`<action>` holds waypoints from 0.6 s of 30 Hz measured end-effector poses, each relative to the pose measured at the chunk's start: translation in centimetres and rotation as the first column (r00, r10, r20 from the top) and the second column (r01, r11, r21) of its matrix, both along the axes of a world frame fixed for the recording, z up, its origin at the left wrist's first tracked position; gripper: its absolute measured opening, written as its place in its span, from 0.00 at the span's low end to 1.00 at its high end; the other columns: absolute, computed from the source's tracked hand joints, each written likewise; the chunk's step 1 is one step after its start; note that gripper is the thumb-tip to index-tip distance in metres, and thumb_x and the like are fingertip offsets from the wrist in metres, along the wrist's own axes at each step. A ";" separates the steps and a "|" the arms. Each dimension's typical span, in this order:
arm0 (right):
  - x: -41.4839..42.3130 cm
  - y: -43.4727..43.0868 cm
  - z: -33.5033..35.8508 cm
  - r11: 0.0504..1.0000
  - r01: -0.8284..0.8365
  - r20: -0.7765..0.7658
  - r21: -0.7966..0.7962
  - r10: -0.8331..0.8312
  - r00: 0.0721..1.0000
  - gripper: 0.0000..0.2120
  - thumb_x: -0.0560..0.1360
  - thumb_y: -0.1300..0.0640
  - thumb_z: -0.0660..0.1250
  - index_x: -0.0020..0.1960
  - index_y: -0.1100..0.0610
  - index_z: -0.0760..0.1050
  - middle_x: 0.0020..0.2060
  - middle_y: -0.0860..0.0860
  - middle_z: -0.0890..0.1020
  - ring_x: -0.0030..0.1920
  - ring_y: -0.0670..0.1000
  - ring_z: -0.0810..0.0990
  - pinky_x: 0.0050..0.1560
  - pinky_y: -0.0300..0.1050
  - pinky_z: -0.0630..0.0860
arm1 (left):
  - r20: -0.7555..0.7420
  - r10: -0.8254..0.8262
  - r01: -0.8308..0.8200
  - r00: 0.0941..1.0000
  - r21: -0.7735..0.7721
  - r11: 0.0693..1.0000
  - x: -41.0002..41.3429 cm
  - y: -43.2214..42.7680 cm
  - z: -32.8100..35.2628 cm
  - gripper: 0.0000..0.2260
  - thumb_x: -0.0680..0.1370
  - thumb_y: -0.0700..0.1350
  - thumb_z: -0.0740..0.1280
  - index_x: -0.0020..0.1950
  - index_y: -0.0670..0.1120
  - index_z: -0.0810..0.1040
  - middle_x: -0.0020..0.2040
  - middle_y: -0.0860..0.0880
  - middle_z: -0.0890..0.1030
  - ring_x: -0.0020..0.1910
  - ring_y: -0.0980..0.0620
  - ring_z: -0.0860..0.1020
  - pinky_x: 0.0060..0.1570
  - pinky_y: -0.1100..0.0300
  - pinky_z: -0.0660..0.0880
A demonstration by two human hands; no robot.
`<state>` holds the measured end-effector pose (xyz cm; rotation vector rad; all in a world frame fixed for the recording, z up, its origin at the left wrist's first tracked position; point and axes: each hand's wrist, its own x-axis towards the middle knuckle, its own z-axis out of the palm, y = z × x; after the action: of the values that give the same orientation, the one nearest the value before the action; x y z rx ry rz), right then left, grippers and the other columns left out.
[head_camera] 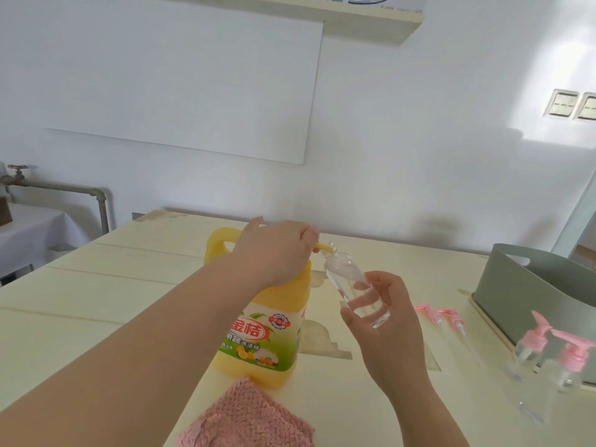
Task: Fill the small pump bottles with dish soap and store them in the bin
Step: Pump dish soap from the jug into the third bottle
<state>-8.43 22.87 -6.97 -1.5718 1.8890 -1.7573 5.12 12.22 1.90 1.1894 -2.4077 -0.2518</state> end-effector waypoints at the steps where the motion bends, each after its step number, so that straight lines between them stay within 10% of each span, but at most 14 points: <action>1: 0.0 0.0 -0.2 1.000 0.002 0.005 0.001 -0.002 1.000 0.25 0.69 0.64 0.73 0.49 0.37 0.68 0.43 0.46 0.79 0.36 0.44 0.78 0.36 0.30 0.69 | 0.014 0.006 -0.006 1.000 -0.012 1.000 -0.1 -0.1 -0.2 0.21 0.82 0.51 0.41 0.56 0.55 0.74 0.48 0.55 0.78 0.52 0.54 0.74 0.73 0.51 0.46; 10: 0.0 0.5 0.3 0.999 -0.026 0.003 0.041 0.026 1.000 0.22 0.70 0.65 0.72 0.49 0.41 0.69 0.45 0.49 0.78 0.34 0.46 0.75 0.36 0.29 0.70 | 0.027 0.078 -0.076 0.997 -0.074 0.994 -0.3 0.3 -0.9 0.23 0.82 0.52 0.40 0.56 0.54 0.75 0.46 0.53 0.80 0.52 0.53 0.76 0.72 0.49 0.41; 18: 0.4 0.8 1.6 1.000 -0.031 -0.002 0.005 0.031 1.000 0.21 0.70 0.63 0.73 0.50 0.40 0.69 0.44 0.48 0.79 0.36 0.45 0.77 0.37 0.29 0.70 | -0.394 -0.007 0.078 0.919 0.164 0.983 0.5 0.1 0.6 0.13 0.81 0.56 0.53 0.54 0.56 0.77 0.45 0.58 0.79 0.47 0.55 0.76 0.56 0.54 0.70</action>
<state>-7.98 23.71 -5.41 -1.5929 1.8584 -1.7375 5.67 12.31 2.54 1.0415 -2.0908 -0.6651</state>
